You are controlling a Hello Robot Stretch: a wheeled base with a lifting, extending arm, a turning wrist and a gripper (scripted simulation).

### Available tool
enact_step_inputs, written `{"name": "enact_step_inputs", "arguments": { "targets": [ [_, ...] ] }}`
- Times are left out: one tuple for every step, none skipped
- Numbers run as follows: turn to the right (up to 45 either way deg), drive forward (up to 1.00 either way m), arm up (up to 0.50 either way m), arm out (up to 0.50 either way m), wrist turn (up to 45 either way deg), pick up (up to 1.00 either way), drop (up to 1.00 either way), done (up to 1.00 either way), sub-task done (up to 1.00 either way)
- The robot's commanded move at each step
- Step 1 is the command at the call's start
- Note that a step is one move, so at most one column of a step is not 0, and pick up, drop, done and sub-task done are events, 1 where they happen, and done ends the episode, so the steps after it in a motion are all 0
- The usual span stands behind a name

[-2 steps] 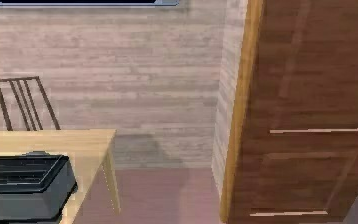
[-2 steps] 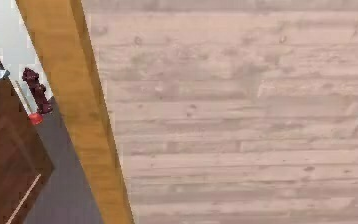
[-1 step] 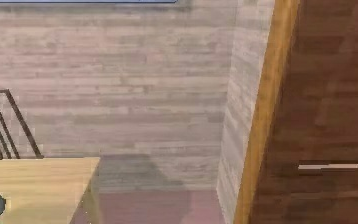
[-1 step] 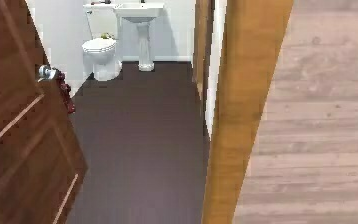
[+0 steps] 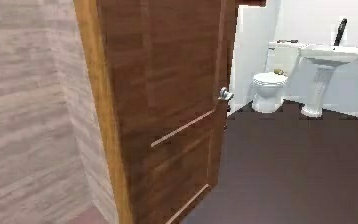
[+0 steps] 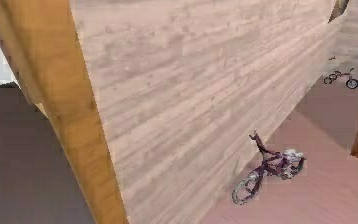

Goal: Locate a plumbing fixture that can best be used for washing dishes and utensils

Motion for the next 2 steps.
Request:
{"name": "enact_step_inputs", "arguments": {
  "targets": [
    [33.0, 0.0, 0.0, 0.0, 0.0, 0.0, 0.0, 0.0, 0.0],
    [0.0, 0.1, 0.0, 0.0, 0.0, 0.0, 0.0, 0.0, 0.0]
  ]
}}
